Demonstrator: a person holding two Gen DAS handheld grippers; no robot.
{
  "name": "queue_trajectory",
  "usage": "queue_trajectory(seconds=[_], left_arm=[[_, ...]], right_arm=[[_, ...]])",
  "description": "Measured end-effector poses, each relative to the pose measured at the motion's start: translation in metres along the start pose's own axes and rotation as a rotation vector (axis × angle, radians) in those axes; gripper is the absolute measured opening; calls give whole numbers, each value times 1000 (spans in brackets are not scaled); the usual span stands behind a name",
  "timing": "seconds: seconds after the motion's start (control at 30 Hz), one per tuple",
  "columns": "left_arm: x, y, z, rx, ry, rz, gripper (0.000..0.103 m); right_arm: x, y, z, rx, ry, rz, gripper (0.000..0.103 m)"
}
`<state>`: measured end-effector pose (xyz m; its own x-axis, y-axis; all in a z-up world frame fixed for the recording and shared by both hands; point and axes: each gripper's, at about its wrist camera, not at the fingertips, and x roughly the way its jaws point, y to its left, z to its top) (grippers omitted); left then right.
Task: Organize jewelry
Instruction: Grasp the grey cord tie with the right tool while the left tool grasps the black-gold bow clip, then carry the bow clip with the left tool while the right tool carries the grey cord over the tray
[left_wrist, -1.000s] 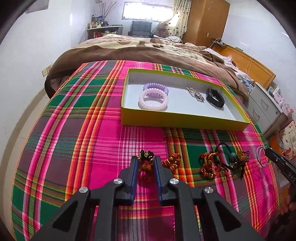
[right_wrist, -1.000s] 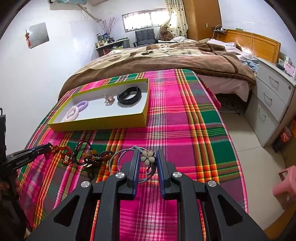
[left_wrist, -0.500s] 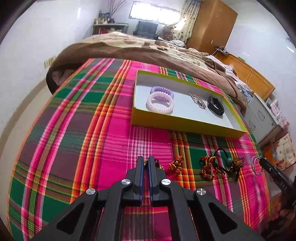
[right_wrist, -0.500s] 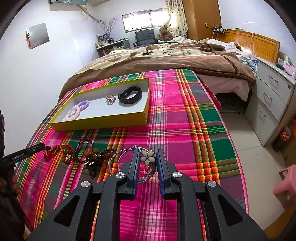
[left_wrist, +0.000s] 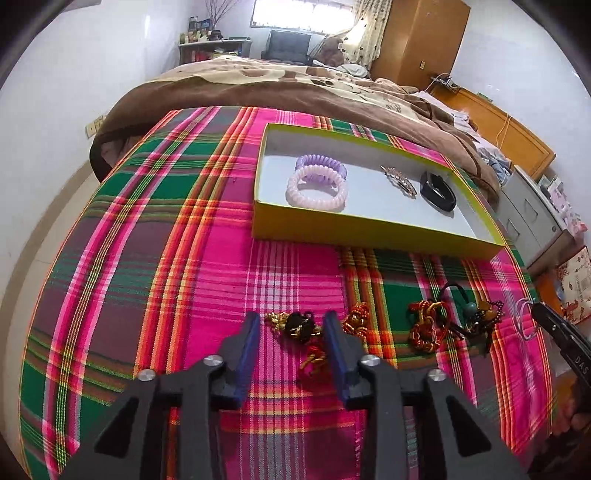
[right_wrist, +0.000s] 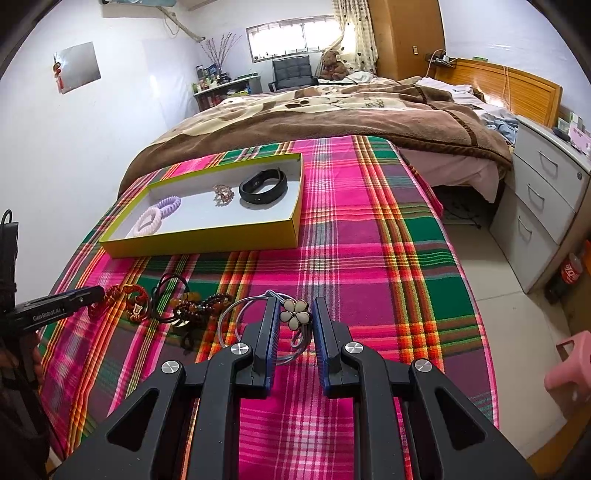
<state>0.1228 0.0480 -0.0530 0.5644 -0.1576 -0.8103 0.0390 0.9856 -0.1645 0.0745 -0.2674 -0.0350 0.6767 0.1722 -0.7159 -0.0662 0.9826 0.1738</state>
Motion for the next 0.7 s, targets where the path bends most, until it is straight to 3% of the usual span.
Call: queue_trajectory(seconds=[0.3,0.7], left_arm=[[-4,4,2,-4,-20,4,20],[-31,14,13,-45,-99,-88,20]], right_arm=[[0,2,1,-3,-3,1,18],[-7,6,3,-7,-20,7,18]])
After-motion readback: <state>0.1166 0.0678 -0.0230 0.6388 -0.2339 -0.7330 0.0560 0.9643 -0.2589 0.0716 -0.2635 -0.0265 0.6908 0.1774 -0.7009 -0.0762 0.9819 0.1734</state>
